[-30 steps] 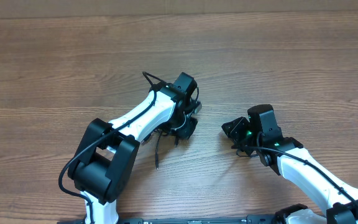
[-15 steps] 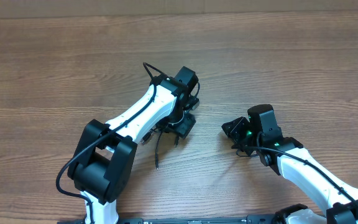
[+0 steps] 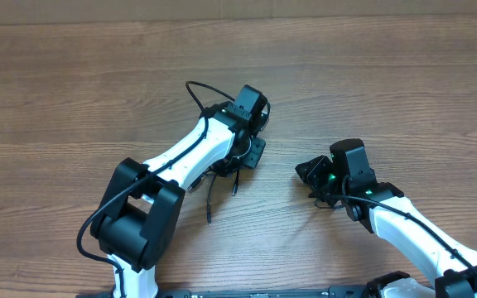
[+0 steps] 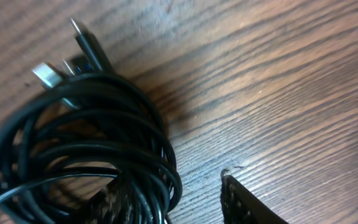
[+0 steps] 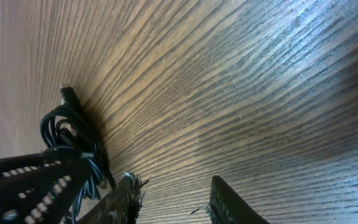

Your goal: Untangle cables

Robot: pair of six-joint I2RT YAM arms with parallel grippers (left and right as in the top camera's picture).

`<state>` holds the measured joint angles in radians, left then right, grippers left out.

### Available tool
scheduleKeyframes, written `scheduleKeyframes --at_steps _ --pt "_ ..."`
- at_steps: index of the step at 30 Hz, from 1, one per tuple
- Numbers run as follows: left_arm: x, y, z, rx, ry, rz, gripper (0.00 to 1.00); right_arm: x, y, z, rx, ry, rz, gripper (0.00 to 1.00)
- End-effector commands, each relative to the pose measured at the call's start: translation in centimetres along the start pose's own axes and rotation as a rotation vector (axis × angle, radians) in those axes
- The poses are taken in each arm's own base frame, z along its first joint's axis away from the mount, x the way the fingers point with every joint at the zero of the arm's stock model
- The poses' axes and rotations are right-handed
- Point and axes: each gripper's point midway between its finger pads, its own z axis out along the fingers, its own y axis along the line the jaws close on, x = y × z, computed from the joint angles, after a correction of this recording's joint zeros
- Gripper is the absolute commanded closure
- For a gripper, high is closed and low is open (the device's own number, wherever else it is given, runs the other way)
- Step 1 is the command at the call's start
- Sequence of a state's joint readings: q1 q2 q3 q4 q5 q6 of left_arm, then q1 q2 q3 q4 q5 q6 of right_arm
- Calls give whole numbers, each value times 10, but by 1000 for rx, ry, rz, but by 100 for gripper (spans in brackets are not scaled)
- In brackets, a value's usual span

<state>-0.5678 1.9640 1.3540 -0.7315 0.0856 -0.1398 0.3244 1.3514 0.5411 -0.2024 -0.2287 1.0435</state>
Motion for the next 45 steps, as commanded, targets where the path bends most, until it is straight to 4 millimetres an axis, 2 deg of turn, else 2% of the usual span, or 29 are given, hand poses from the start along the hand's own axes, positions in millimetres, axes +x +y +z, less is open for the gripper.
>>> scheduleKeyframes --at_steps 1,4,5,9,14,18,25,31,33,34,35,38,40,43,45 --pt "9 -1 6 -8 9 -12 57 -3 8 -1 -16 -13 -10 64" --pt "9 -1 7 -6 8 -12 91 -3 8 -1 -16 -13 -10 65" --pt "9 -1 7 -5 7 -12 96 -3 8 -1 -15 -13 -10 65" --pt "8 0 -7 -9 23 7 96 -3 7 -1 -13 -12 -9 64" --pt "-1 -5 -43 57 33 117 96 -3 7 -1 -13 -12 -9 64" --pt "4 -17 -70 217 67 228 96 -3 7 -1 -13 -12 -9 64" --pt "7 -30 -99 523 22 309 96 -3 7 -1 -13 -12 -9 65" --pt "-2 -14 -112 623 -57 271 96 -3 7 -1 -13 -12 -9 65" --pt "-4 -6 -113 625 -67 248 96 -3 7 -1 -13 -11 -9 71" --pt "-4 -3 -115 634 -75 236 96 -2 8 -1 -15 -6 -9 78" --pt "-5 -3 -116 641 -79 231 96 -1 8 -1 -17 -2 -9 79" --pt "-7 -2 -120 667 -95 214 96 8 15 -2 -54 49 -55 80" --pt "-8 1 -121 673 -101 202 96 20 30 -4 -140 119 -177 79" --pt "-11 4 -127 709 -124 173 96 40 50 -12 -272 220 -336 74" --pt "-14 7 -132 745 -141 135 96 49 56 -16 -322 264 -373 70"
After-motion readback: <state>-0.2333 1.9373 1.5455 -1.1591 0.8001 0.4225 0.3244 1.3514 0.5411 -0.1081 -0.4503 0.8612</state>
